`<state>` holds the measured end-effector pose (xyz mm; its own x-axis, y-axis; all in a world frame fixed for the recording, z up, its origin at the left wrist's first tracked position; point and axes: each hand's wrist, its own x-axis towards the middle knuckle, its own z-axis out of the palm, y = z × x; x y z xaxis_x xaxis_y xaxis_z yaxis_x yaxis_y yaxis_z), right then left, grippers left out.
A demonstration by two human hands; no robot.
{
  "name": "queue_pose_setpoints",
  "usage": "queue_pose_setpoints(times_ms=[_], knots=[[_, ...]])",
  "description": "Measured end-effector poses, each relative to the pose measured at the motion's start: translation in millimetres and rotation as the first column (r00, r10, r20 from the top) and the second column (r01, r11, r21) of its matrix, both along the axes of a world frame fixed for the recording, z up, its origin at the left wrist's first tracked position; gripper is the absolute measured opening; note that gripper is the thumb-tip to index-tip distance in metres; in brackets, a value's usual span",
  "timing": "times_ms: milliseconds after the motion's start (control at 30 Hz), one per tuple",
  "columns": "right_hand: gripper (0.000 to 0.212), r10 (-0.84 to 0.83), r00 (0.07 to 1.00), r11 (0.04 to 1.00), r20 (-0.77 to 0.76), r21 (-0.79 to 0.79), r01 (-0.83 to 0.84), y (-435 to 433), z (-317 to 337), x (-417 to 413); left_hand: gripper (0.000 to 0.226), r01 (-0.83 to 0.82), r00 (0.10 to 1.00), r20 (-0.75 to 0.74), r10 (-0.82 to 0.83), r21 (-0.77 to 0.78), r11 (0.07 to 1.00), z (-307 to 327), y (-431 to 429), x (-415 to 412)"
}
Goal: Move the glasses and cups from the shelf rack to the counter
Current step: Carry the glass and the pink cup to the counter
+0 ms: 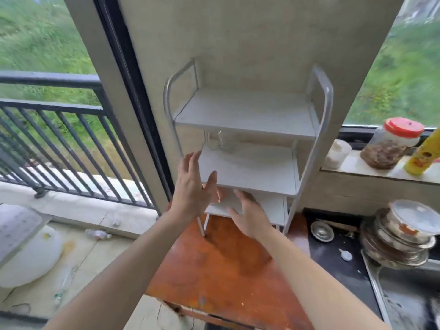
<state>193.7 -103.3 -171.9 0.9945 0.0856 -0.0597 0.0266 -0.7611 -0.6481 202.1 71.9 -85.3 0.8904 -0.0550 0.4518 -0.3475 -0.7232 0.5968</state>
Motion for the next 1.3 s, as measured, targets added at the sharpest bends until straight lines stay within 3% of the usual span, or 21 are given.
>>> queue_pose_setpoints(times_ms=[200,300,467,600,700,767,933,1300], knots=[[0.044,-0.044,0.984,0.955,-0.174,0.282,0.093,29,-13,35,0.067,0.096,0.994,-0.051,-0.097,-0.023,0.995,5,9,21],[0.049,-0.07,0.982,0.924,-0.173,0.359,0.13,32,-14,37,0.073,0.093,0.988,-0.119,-0.098,-0.042,0.995,9,6,28],[0.048,-0.218,0.97,0.942,-0.111,0.237,0.239,17,-20,21,0.08,0.009,0.971,-0.235,-0.049,-0.167,0.986,24,-20,55],[0.045,-0.201,0.976,0.966,-0.083,0.149,0.212,0,-24,2,0.056,-0.008,0.964,-0.251,-0.082,-0.338,0.941,36,-42,78],[0.039,-0.214,0.974,0.966,-0.079,0.132,0.223,-8,-24,-9,0.044,-0.098,0.961,-0.277,-0.014,-0.389,0.916,39,-51,88],[0.039,-0.219,0.969,0.956,-0.111,0.173,0.235,-9,-23,-13,0.032,-0.142,0.954,-0.299,0.011,-0.42,0.896,38,-53,92],[0.032,-0.23,0.954,0.921,-0.192,0.275,0.277,-9,-19,-23,0.015,-0.109,0.936,-0.338,-0.102,-0.553,0.826,25,-59,72],[0.039,-0.398,0.886,0.751,-0.24,0.47,0.464,-4,-27,-73,0.016,-0.157,0.978,-0.209,0.003,-0.724,0.672,-19,-31,-64]])
